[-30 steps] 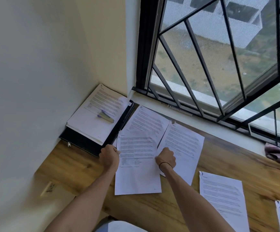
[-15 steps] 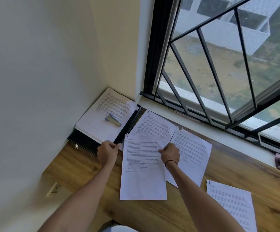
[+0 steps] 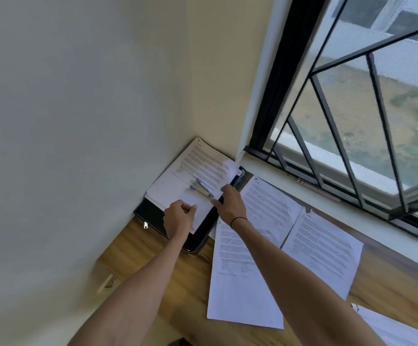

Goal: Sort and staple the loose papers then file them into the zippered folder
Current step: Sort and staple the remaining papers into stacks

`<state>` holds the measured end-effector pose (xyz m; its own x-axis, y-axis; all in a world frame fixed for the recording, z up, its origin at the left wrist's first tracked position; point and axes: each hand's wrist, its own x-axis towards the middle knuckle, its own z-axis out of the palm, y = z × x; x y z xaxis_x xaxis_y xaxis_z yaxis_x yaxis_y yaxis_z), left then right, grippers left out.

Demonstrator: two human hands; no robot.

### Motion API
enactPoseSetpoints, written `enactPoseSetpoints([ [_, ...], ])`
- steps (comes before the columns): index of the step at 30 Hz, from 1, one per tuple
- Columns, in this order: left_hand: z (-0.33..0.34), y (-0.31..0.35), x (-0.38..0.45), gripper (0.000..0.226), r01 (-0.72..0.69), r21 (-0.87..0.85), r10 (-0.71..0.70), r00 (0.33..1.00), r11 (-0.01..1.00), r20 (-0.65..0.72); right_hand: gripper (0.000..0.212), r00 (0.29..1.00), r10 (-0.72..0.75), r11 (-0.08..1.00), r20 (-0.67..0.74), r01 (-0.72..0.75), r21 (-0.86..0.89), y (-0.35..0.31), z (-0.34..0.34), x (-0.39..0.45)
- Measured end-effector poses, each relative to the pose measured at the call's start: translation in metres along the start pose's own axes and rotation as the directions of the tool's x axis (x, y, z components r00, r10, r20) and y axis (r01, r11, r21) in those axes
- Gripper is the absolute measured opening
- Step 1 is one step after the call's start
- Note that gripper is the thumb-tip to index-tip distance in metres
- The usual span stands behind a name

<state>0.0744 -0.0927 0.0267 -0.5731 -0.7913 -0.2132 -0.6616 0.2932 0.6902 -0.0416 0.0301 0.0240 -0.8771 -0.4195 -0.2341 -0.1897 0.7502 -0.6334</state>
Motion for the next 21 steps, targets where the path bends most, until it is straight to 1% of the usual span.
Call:
enactPoseSetpoints([
  [2,-0.002,-0.003,0.007,0.023,-0.020,0.003,0.019,1.000,1.000,0.018,0.054,0.997,-0.035,0.997,0.068,0.040,-0.071,-0.019,0.011,0.017],
  [4,-0.003,-0.007,0.013,0.028,-0.050,0.031,0.049,0.998,0.998,0.035,0.062,0.990,-0.069,0.981,0.120,0.089,-0.171,-0.034,0.023,0.031],
  [7,-0.001,-0.014,0.019,0.037,-0.109,0.088,0.102,0.992,0.990,0.074,0.069,0.992,-0.059,0.950,0.115,0.091,-0.298,-0.050,0.039,0.046],
  [9,0.001,-0.018,0.022,0.040,-0.130,0.114,0.119,0.988,0.985,0.098,0.066,0.994,-0.050,0.928,0.093,0.081,-0.363,-0.058,0.046,0.050],
  [11,0.002,-0.020,0.025,0.038,-0.148,0.132,0.135,0.986,0.980,0.100,0.057,0.992,-0.083,0.891,0.092,0.115,-0.439,-0.062,0.049,0.052],
  [13,0.004,-0.021,0.027,0.033,-0.180,0.144,0.168,0.982,0.973,0.092,0.055,0.990,-0.101,0.886,0.098,0.135,-0.444,-0.062,0.047,0.051],
  [15,0.008,-0.019,0.025,0.025,-0.253,0.166,0.243,0.967,0.953,0.082,0.054,0.994,-0.107,0.932,0.037,0.114,-0.345,-0.059,0.045,0.048],
  [17,0.011,-0.013,0.016,0.019,-0.393,0.184,0.380,0.919,0.901,0.101,0.044,0.992,-0.086,0.984,-0.089,0.071,-0.165,-0.051,0.036,0.039],
  [18,0.014,-0.010,0.008,0.017,-0.480,0.189,0.461,0.877,0.857,0.134,0.040,0.986,-0.074,0.995,-0.151,0.063,-0.079,-0.044,0.029,0.032],
  [19,0.017,-0.007,-0.001,0.016,-0.570,0.190,0.540,0.820,0.799,0.188,0.037,0.977,-0.061,0.998,-0.207,0.058,-0.020,-0.035,0.023,0.025],
  [20,0.021,-0.003,-0.011,0.018,-0.654,0.191,0.601,0.752,0.732,0.270,0.035,0.967,-0.036,0.999,-0.251,0.042,0.019,-0.022,0.016,0.016],
  [21,0.026,0.000,-0.020,0.025,-0.724,0.198,0.631,0.679,0.661,0.376,0.033,0.962,0.009,0.999,-0.274,0.005,0.050,-0.008,0.008,0.006],
])
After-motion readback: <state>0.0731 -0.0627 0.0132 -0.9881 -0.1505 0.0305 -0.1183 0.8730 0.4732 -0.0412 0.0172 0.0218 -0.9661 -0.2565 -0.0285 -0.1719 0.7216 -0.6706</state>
